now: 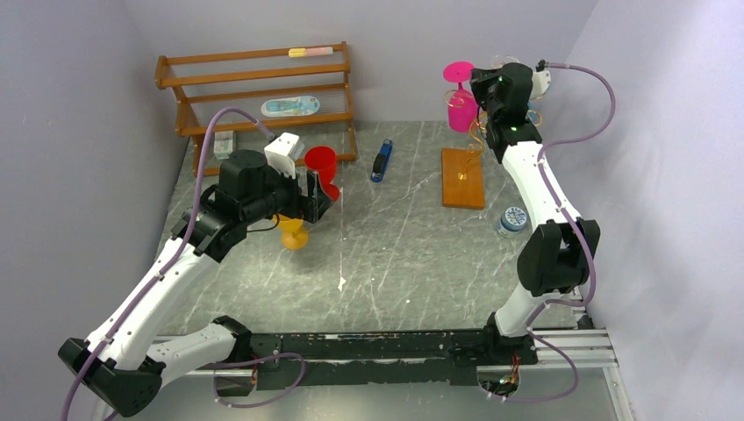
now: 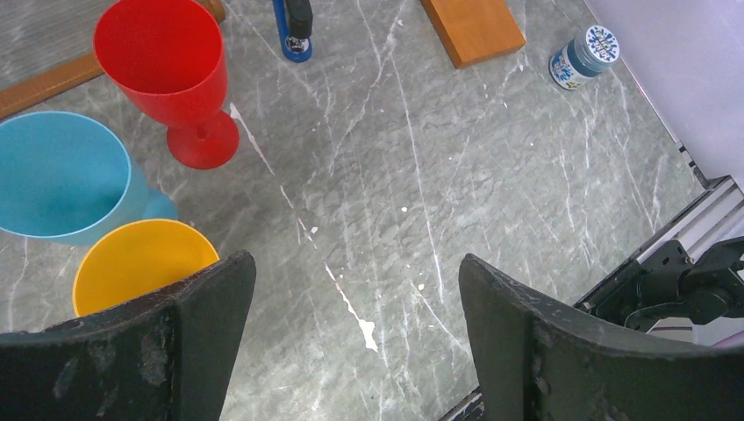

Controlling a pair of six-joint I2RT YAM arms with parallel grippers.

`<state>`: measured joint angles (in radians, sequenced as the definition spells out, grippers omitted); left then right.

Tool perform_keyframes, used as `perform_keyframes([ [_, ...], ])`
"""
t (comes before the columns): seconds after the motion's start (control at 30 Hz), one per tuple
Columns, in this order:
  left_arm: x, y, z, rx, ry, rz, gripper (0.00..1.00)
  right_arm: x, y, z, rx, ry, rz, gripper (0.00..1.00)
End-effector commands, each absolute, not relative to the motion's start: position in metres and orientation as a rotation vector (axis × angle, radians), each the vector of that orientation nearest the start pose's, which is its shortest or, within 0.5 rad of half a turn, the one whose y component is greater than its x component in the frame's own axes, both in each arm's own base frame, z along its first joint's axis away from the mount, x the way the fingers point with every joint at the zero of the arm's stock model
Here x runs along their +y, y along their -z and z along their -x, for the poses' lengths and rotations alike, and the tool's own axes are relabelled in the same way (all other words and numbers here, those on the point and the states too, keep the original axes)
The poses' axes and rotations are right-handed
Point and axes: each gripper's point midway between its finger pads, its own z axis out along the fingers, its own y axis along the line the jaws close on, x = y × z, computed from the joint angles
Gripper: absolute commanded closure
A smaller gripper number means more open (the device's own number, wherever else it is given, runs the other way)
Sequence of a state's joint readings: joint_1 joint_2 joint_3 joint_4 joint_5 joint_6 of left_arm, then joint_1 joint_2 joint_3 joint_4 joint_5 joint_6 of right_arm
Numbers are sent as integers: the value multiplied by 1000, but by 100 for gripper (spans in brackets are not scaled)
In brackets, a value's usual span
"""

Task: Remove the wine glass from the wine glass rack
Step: Pick up the wine glass from the wine rack, then place the wine glass at the center of the board.

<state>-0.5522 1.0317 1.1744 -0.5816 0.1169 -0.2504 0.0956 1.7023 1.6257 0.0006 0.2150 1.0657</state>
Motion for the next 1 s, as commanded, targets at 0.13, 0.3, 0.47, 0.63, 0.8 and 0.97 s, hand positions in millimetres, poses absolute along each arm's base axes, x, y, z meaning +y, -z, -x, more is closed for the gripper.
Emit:
perform_keyframes([
  [0.13, -193, -294, -256, 2022, 625, -390, 10, 77, -388, -543, 1455, -826, -823, 100],
  [0.3, -194, -295, -257, 2017, 625, -391, 10, 96, -395, -544, 1518, -863, -680, 100],
  [0.47, -195, -295, -258, 2017, 627, -395, 10, 118, -407, -534, 1546, -928, -495, 100],
  [0.63, -196, -293, -259, 2021, 632, -385, 10, 144, -416, -519, 1577, -996, -300, 100],
  [0.8, -198, -299, -260, 2004, 645, -378, 10, 168, -422, -500, 1584, -1071, -110, 100],
  [0.97, -196, -307, -259, 1979, 653, -362, 10, 198, -429, -476, 1584, -1086, 110, 100],
])
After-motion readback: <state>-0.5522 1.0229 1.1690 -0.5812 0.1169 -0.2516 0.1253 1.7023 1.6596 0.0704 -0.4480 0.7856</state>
